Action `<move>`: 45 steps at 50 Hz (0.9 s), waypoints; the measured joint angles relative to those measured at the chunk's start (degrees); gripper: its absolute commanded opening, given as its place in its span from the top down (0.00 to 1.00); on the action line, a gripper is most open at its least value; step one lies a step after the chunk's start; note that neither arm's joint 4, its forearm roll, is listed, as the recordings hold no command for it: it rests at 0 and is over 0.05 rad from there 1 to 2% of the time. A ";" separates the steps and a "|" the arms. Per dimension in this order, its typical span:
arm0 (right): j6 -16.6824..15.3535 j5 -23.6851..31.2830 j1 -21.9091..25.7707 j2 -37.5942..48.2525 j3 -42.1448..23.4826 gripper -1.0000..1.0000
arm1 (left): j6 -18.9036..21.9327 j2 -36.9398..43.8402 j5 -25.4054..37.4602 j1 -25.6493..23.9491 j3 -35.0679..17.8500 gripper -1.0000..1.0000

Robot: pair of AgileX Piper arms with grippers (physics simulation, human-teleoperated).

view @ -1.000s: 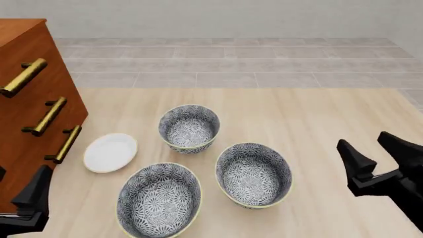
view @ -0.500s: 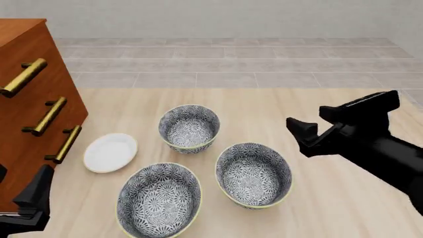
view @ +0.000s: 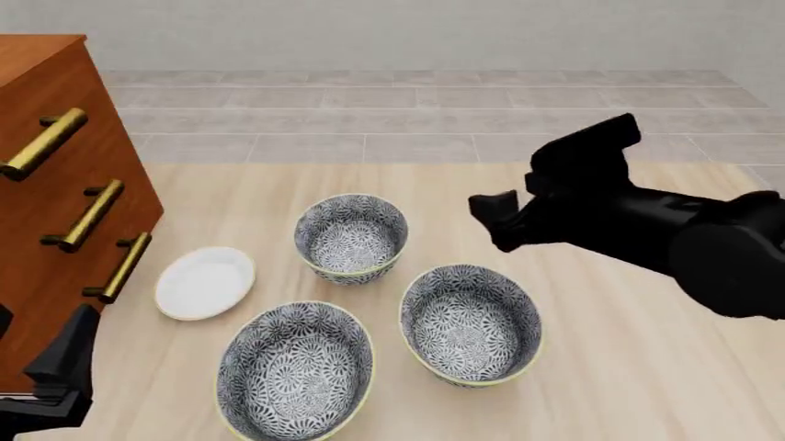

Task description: Stack the bowl at the front on the bowl in the middle.

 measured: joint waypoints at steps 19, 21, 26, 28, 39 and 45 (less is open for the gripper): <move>1.17 4.58 2.93 8.52 -9.83 0.00 | 0.05 -0.40 0.22 0.04 0.00 0.00; 1.21 4.91 3.08 9.39 -10.76 0.00 | 0.04 -0.41 0.19 0.08 -0.01 0.00; 1.30 5.49 3.20 11.86 -12.99 0.00 | -0.02 -0.42 0.14 0.15 -0.01 0.00; 1.27 5.64 3.17 12.99 -13.85 0.00 | -0.04 -0.41 0.12 0.16 -0.01 0.00; 0.83 6.33 3.21 20.08 -18.67 0.00 | -0.14 0.13 -0.41 0.28 -0.01 0.00; 1.17 6.98 3.56 24.09 -21.83 0.00 | -0.16 0.57 -0.82 0.38 -0.01 0.00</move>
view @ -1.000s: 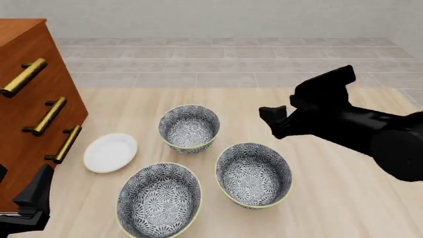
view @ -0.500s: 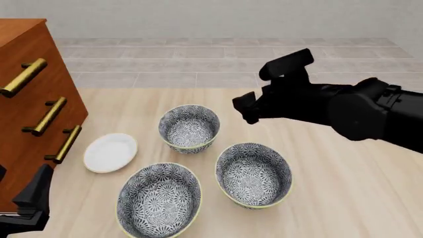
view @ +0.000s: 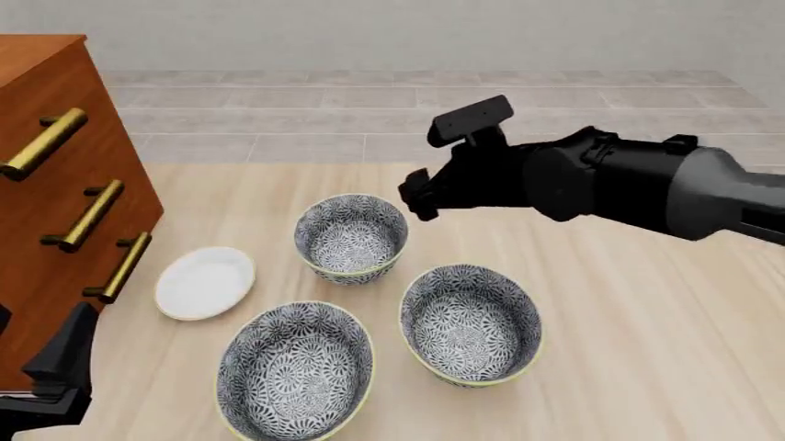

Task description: Stack the bowl at the front on the bowl in the middle.

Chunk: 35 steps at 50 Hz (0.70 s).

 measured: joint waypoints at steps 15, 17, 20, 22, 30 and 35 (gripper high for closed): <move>1.30 1.46 0.48 8.42 -7.22 0.00 | -0.10 0.25 -0.30 0.28 0.00 0.00; 1.44 1.72 0.45 9.38 -8.23 0.00 | -0.12 0.34 -0.38 0.31 0.00 0.00; 1.63 2.11 0.36 10.79 -9.72 0.00 | -0.16 0.52 -0.54 0.36 0.00 0.00; 1.70 2.33 0.23 11.77 -10.71 0.00 | -0.19 0.64 -0.64 0.39 0.00 0.00; 1.87 2.92 -0.54 15.86 -14.26 0.00 | -0.35 1.24 -1.15 0.53 0.01 0.00; 1.90 3.06 -1.05 18.16 -15.92 0.00 | -0.46 1.49 -1.32 0.58 0.01 0.00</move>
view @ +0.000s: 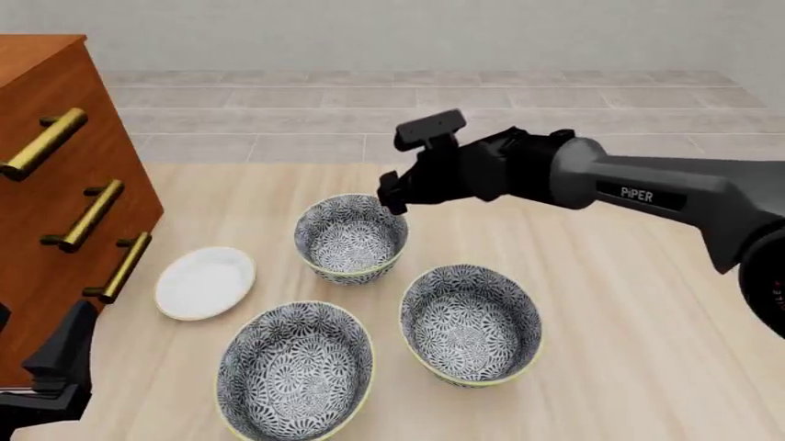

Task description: Stack the bowl at the front on the bowl in the middle.

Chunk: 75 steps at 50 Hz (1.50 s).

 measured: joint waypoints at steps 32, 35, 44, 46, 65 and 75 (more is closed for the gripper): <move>1.85 -2.55 0.51 8.50 -2.08 0.00 | -0.42 -0.33 0.38 0.02 0.00 0.00; 1.80 -3.03 0.53 9.04 -1.81 0.00 | -0.42 -0.40 0.46 0.01 0.00 0.00; 1.55 -4.46 0.61 10.25 -0.85 0.00 | -0.43 -0.42 0.53 -0.01 0.00 0.00; 1.53 -4.75 0.63 10.45 -0.64 0.00 | -0.44 -0.39 0.52 -0.01 0.00 0.00; 1.12 -7.71 0.62 11.58 1.97 0.00 | -0.55 -0.55 0.69 -0.08 0.00 0.00; 0.86 -9.08 0.32 12.03 3.32 0.00 | -0.61 -0.62 0.80 -0.16 0.00 0.00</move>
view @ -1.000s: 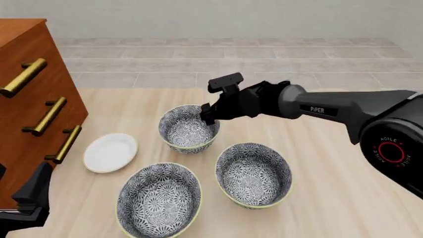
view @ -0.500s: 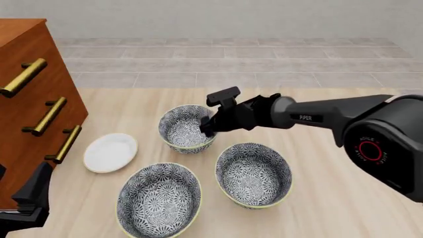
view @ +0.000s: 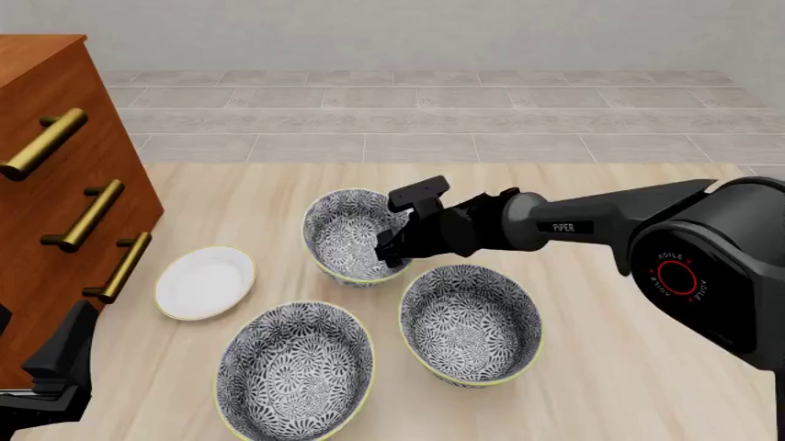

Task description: Stack the bowl at the front on the bowl in the middle.

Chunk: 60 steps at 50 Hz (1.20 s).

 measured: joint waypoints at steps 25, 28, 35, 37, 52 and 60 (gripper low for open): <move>-0.67 -1.83 0.14 -1.90 1.05 1.00 | 0.08 -0.44 0.65 -0.31 0.00 0.00; -0.40 -1.94 0.26 -2.15 1.20 1.00 | 0.09 -0.44 0.69 -0.34 -0.01 0.00; 0.32 -1.94 0.79 -3.59 1.92 1.00 | 0.14 -0.51 0.80 -0.36 0.00 0.00; 0.51 -1.82 0.99 -4.31 2.27 1.00 | 0.14 -0.58 0.88 -0.38 0.00 0.00; 2.32 0.50 2.48 -11.60 4.05 1.00 | 0.10 -1.09 1.40 -0.49 0.00 0.00; 2.62 1.26 3.28 -14.97 4.82 1.00 | 0.10 -1.27 1.62 -0.62 0.00 0.00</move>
